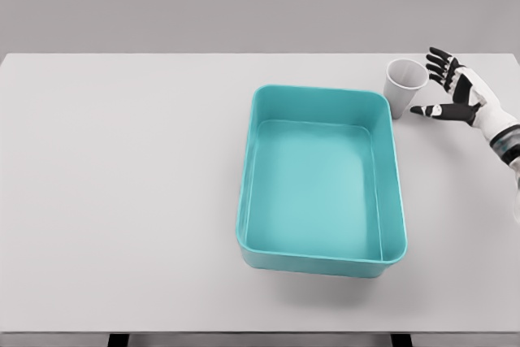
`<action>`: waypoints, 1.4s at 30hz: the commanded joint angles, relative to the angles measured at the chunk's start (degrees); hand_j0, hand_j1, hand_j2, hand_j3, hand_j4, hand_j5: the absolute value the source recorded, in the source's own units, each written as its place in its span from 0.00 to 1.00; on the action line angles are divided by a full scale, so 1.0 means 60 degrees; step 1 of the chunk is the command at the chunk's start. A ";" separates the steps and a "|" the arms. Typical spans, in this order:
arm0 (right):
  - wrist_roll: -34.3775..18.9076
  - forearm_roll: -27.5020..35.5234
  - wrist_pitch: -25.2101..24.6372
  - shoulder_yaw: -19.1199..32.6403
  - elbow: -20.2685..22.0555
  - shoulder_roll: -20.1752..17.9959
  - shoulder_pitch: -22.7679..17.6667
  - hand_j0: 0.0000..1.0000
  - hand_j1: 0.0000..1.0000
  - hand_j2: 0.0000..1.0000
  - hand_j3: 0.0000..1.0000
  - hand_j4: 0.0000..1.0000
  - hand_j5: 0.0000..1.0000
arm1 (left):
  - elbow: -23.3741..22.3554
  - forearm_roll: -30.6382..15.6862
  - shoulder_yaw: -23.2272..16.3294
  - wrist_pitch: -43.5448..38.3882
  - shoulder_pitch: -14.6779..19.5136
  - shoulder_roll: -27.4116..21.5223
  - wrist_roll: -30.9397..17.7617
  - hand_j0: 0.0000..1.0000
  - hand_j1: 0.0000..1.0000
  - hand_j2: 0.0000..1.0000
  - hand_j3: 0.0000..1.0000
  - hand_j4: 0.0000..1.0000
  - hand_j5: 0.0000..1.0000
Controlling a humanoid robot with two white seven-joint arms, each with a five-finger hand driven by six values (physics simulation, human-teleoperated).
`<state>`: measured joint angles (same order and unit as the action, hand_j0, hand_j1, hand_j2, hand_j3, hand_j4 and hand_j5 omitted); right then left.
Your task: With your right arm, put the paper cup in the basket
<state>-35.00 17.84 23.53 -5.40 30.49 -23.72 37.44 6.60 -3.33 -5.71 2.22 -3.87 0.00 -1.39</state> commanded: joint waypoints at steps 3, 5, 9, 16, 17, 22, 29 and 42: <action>0.0000 0.0044 -0.0011 -0.0009 0.0001 0.0071 0.0029 1.00 1.00 1.00 1.00 1.00 1.00 | -0.0001 -0.0001 0.0000 -0.0004 0.0000 -0.0001 -0.0002 1.00 1.00 1.00 1.00 1.00 1.00; 0.0000 0.0030 -0.0011 -0.0009 0.0001 0.0159 0.0044 1.00 1.00 1.00 1.00 1.00 1.00 | -0.0001 -0.0001 0.0000 -0.0004 0.0000 -0.0001 -0.0002 1.00 1.00 1.00 1.00 1.00 1.00; 0.0000 0.0030 -0.0011 -0.0155 0.0016 0.0247 0.0044 1.00 1.00 1.00 1.00 1.00 1.00 | -0.0001 -0.0001 0.0000 -0.0004 0.0000 -0.0001 -0.0002 1.00 1.00 1.00 1.00 1.00 1.00; 0.0000 0.0015 -0.0011 -0.0170 0.0016 0.0364 0.0073 1.00 1.00 1.00 1.00 1.00 1.00 | -0.0001 -0.0001 0.0000 -0.0004 0.0000 -0.0001 -0.0002 1.00 1.00 1.00 1.00 1.00 1.00; 0.0000 0.0015 0.0004 -0.0170 0.0016 0.0393 0.0073 1.00 1.00 1.00 1.00 1.00 1.00 | -0.0001 -0.0001 0.0000 -0.0004 0.0000 -0.0001 -0.0002 1.00 1.00 1.00 1.00 1.00 1.00; 0.0000 0.0015 -0.0011 -0.0170 0.0001 0.0423 0.0073 1.00 1.00 1.00 1.00 1.00 1.00 | -0.0001 -0.0001 0.0000 0.0010 0.0000 -0.0001 -0.0002 1.00 1.00 1.00 1.00 1.00 1.00; 0.0000 0.0015 0.0004 -0.0272 0.0016 0.0437 0.0073 1.00 1.00 1.00 1.00 1.00 1.00 | -0.0001 0.0014 0.0000 -0.0004 0.0000 -0.0001 -0.0002 1.00 1.00 1.00 1.00 1.00 1.00; 0.0000 -0.0249 0.0018 -0.0404 0.0016 0.0452 0.0073 0.91 0.91 0.91 0.91 0.91 0.91 | -0.0001 -0.0001 0.0000 -0.0004 0.0000 -0.0001 -0.0002 1.00 1.00 1.00 1.00 1.00 1.00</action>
<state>-34.90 16.87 23.47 -7.56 30.61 -21.01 37.88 6.60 -3.33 -5.71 2.21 -3.87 0.00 -1.39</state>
